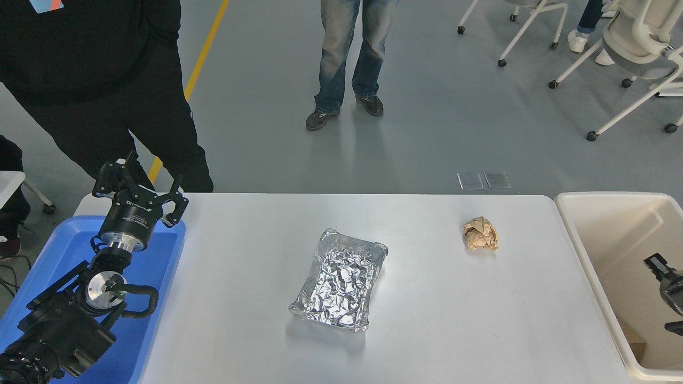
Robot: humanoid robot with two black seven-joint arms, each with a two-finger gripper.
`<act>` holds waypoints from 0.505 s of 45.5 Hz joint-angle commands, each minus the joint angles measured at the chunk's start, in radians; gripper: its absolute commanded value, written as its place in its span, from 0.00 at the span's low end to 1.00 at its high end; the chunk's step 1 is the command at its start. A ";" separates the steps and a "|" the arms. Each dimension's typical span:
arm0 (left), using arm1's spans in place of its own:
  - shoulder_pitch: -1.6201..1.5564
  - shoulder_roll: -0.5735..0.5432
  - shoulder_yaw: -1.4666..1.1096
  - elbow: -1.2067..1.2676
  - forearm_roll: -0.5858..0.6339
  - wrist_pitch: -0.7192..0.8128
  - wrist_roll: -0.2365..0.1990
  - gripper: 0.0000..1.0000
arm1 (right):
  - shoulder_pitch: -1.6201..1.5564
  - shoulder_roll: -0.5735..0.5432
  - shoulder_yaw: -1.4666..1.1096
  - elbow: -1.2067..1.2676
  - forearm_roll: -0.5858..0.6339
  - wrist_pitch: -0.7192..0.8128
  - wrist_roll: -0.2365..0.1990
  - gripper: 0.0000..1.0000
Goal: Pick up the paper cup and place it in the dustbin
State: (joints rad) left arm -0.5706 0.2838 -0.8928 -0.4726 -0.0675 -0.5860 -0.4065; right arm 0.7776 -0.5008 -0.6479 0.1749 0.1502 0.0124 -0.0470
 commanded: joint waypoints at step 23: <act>0.000 0.000 0.000 -0.001 0.000 0.000 0.000 0.99 | 0.979 -0.018 -0.395 0.603 -0.089 0.441 0.001 1.00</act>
State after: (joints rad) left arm -0.5707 0.2838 -0.8928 -0.4726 -0.0676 -0.5861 -0.4066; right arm 1.4628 -0.5655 -0.9733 0.6155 0.1212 0.2385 -0.0458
